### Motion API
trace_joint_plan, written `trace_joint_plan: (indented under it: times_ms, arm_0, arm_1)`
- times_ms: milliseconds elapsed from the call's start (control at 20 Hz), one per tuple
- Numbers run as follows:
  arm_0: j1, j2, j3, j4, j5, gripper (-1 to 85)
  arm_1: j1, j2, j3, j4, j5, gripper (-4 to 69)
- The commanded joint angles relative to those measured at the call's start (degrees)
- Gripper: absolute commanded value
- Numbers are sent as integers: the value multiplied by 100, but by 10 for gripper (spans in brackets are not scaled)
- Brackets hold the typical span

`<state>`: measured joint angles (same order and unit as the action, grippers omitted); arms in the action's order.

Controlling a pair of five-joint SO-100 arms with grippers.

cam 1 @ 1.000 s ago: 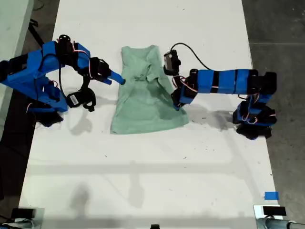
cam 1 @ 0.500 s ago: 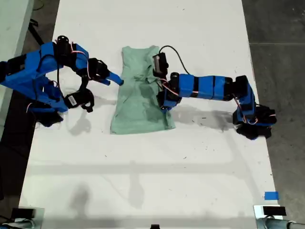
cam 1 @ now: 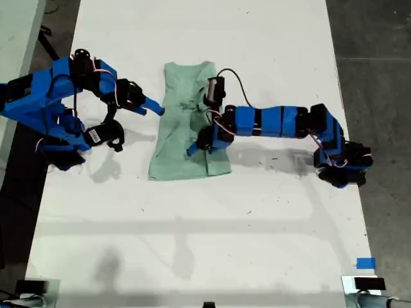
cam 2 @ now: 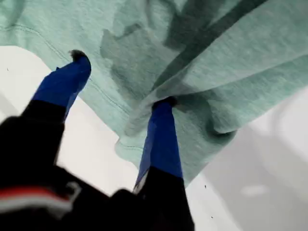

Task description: Fold t-shirt

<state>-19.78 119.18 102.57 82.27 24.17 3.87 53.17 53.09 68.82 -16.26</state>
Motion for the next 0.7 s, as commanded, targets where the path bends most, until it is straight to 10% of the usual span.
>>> trace_joint_plan:
  times_ms: [0,350,650]
  arm_0:
    - [18,229,0,-79,-70,253]
    - [422,176,791,-580,-624,254]
    - [765,149,1274,-984,-976,254]
  arm_1:
    - [97,967,-554,246,-202,266]
    - [738,3050,-299,1494,-835,227]
    - [694,2628,-237,1327,-949,202]
